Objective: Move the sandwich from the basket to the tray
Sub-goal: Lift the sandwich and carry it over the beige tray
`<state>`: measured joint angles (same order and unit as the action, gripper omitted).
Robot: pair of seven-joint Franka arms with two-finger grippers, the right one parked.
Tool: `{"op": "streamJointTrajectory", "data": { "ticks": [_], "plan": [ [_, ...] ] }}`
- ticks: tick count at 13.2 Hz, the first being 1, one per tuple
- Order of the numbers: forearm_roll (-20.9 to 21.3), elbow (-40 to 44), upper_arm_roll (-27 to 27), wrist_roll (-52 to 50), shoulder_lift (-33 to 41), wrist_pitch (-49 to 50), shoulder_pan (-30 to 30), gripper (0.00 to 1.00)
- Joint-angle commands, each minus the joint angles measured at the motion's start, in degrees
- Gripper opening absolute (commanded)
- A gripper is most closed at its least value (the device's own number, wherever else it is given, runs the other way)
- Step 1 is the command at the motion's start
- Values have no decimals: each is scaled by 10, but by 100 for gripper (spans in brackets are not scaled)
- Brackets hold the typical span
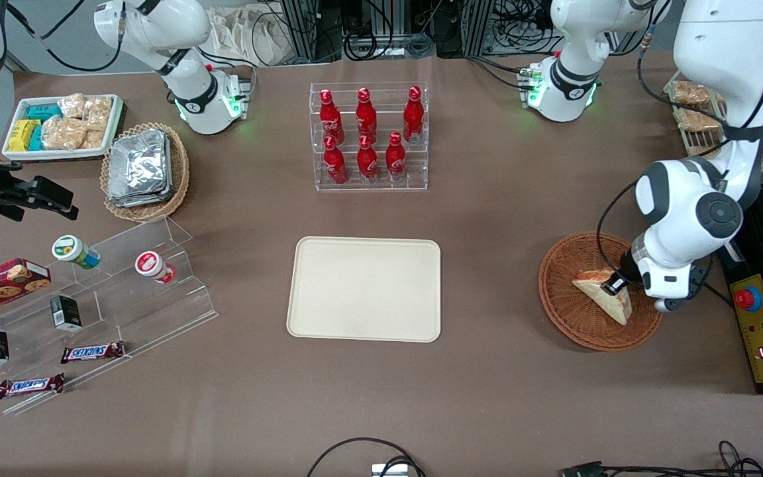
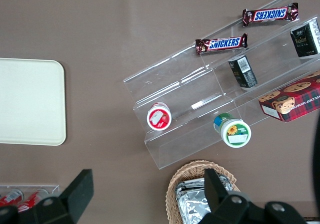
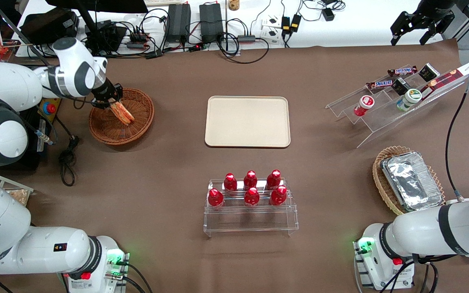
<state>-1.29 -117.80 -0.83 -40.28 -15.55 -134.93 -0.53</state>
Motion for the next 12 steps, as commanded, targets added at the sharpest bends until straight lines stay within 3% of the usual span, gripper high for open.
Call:
{"op": "streamJointTrajectory", "data": {
  "ticks": [1, 3, 5, 8, 9, 12],
  "plan": [
    [3, 114, -16, 0, 42, 170, -11, 0],
    [9, 240, -26, 0, 23, 293, -24, 0],
    [46, 311, -30, 7, 20, 362, -71, 0],
    [55, 386, -34, 51, 8, 370, -156, 0],
    [79, 390, -35, 79, 6, 369, -192, 0],
    [87, 418, -35, 120, -59, 361, -281, 0]
  ]
}}
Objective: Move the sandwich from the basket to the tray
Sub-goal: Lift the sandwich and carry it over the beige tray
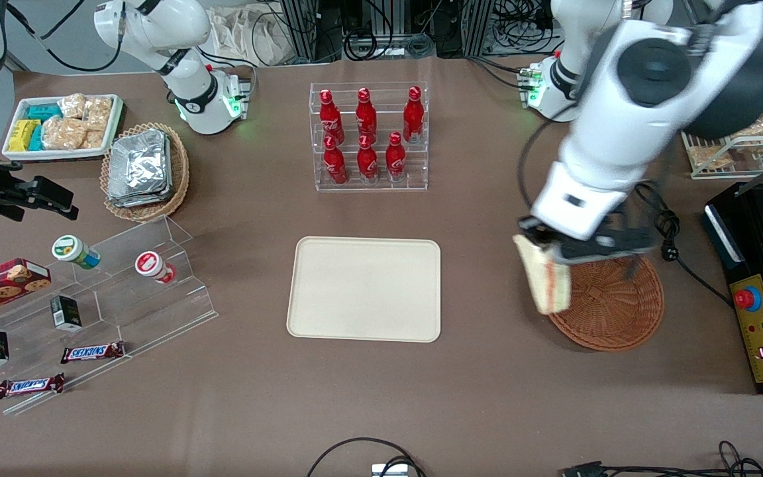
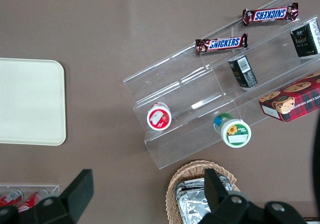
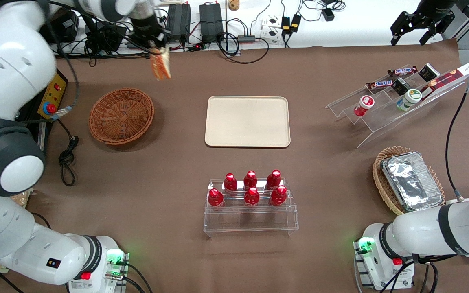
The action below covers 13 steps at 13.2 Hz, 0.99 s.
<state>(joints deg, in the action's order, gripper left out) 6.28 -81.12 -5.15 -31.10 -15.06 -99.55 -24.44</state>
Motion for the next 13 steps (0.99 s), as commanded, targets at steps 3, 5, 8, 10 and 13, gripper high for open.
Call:
{"op": "streamJointTrajectory", "data": {
  "ticks": [3, 5, 8, 10, 13],
  "plan": [
    [11, 132, 8, 20, -186, -9, -90, 0],
    [11, 149, 3, 21, -245, -45, -98, 0],
    [13, 147, 2, -23, -306, -114, -109, 0],
    [14, 146, 2, -29, -325, -131, -109, 0],
    [14, 142, 2, -30, -337, -132, -109, 0]
  ]
}}
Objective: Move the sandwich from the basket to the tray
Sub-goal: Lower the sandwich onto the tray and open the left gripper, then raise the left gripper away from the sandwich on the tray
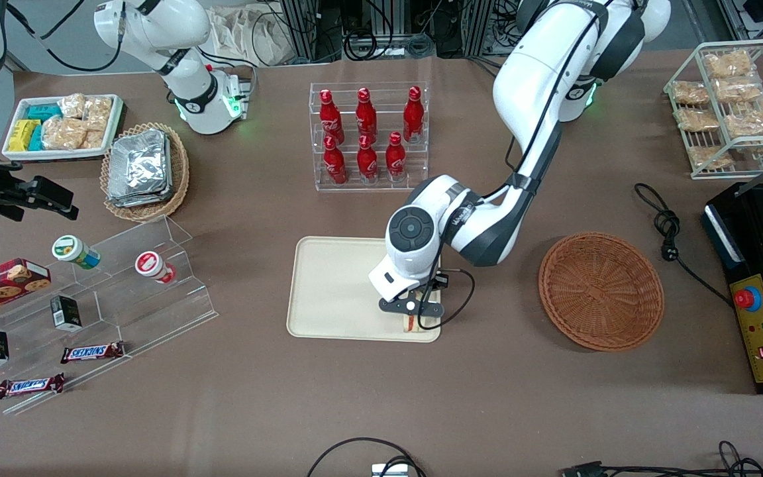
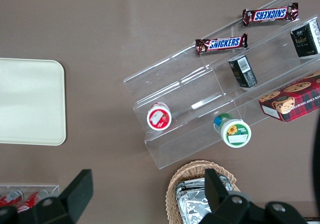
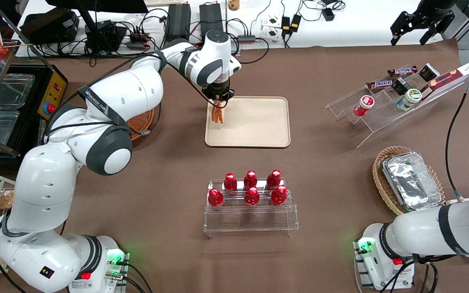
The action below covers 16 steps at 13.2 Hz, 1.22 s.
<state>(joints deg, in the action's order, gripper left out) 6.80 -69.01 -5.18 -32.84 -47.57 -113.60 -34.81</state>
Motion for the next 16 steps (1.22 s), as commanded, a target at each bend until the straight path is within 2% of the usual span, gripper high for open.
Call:
{"op": "streamJointTrajectory", "data": {
  "ticks": [1, 2, 3, 4, 5, 10, 12, 14, 16],
  "plan": [
    [8, 20, 3, -12, -15, 5, -5, 1],
    [8, 20, 3, -12, -16, 1, -5, 26],
    [11, 19, 3, -12, -18, 1, -5, 64],
    [13, 13, 3, -12, -19, 0, -6, 87],
    [13, 7, 3, -10, -17, -2, -6, 100],
    [13, 7, 5, -13, 22, 5, 1, 100],
    [6, -14, 7, -6, 85, 7, 28, 100],
    [6, -72, 5, 17, 172, 6, 68, 100],
    [-18, -96, 5, 96, 238, 43, 115, 100]
  ]
}}
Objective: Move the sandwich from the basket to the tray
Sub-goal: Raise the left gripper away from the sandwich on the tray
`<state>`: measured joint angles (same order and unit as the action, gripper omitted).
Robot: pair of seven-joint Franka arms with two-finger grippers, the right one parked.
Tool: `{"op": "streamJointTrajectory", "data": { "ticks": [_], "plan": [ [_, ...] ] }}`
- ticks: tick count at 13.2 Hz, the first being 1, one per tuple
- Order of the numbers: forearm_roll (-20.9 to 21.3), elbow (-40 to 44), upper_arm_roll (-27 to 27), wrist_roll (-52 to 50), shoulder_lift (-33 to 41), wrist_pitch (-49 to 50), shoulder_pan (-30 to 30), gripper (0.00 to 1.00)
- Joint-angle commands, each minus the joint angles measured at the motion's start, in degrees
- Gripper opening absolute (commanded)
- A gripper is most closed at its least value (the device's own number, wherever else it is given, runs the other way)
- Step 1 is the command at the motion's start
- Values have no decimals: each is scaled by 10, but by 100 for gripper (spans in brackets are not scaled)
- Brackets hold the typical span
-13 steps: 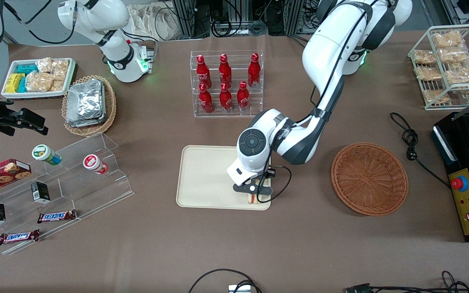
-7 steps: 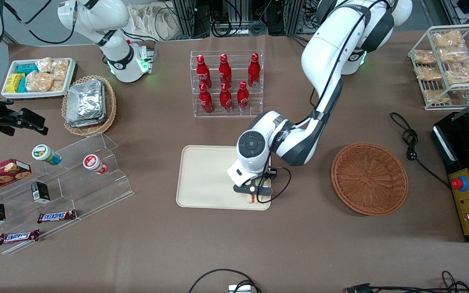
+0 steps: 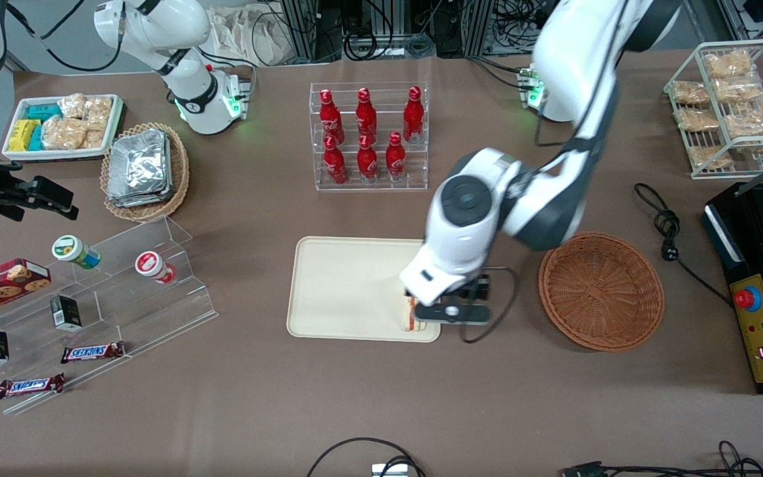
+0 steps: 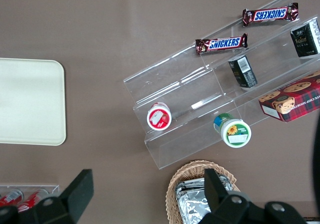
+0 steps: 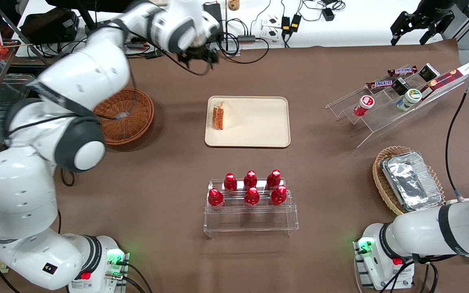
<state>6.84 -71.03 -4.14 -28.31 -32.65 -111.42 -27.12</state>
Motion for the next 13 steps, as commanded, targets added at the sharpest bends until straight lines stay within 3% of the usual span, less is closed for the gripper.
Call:
{"op": "streamJointTrajectory", "data": {
  "ticks": [1, 8, 13],
  "plan": [
    [-24, -75, -5, 80, 111, 56, 60, 100],
    [-36, -78, -13, 219, 201, 153, 179, 100],
    [-53, -72, -10, 229, 217, 189, 214, 100]
  ]
}}
